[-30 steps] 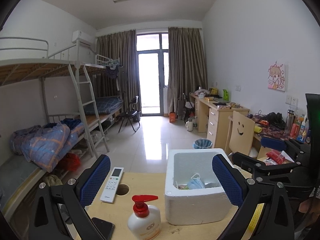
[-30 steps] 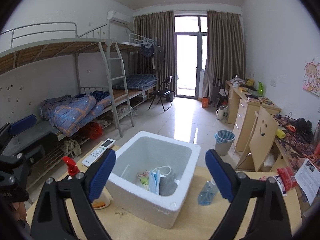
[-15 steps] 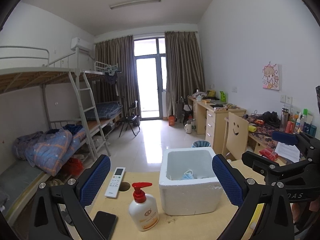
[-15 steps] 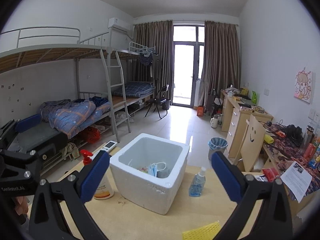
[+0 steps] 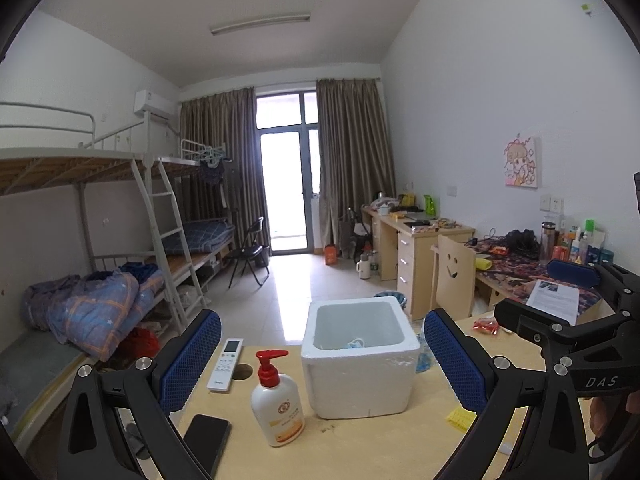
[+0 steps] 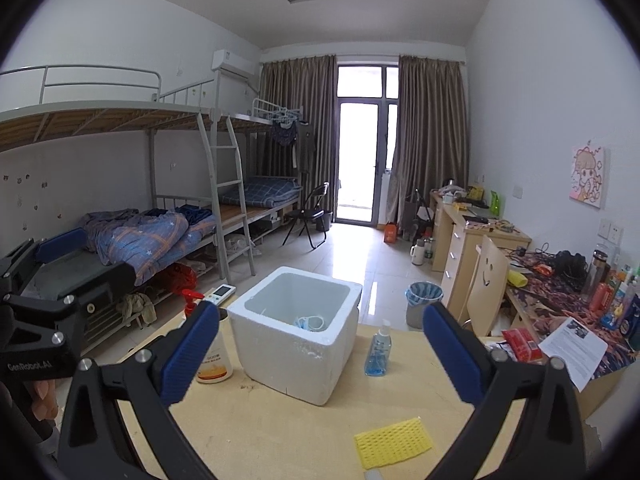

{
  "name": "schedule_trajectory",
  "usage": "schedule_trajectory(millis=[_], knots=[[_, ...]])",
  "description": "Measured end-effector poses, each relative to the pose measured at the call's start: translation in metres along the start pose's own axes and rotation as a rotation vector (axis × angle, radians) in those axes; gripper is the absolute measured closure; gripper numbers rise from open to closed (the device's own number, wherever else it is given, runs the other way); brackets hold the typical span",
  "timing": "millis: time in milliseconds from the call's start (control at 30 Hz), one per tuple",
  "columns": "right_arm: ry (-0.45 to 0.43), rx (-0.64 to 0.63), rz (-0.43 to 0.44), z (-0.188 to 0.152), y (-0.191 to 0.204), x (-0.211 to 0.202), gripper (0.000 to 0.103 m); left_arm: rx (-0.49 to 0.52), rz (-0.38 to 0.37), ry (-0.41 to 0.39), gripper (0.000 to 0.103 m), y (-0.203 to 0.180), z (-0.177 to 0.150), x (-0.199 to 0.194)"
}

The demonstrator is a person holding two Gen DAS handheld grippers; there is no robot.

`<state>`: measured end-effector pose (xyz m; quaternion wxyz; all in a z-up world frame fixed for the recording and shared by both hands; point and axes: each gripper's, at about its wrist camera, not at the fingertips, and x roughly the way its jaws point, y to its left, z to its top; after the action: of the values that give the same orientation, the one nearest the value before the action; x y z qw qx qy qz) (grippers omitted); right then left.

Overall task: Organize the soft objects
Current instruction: 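Move both tools back toward the yellow sponge on the table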

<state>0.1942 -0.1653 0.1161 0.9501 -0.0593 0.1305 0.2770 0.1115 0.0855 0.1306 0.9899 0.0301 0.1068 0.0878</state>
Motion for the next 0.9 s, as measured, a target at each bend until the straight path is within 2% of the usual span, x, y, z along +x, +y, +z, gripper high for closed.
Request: schedule_trajectory(millis=[500,900], knots=[[-0.040,0.007,-0.012,-0.036,0.006,-0.042,0.000,-0.003,-0.058,-0.005,0.001,-0.006,-0.035,-0.035],[-0.072,0.020,0.012,-0.066,0.004,-0.059,0.000,-0.006,-0.111,-0.068,0.001,-0.019,-0.072,-0.057]])
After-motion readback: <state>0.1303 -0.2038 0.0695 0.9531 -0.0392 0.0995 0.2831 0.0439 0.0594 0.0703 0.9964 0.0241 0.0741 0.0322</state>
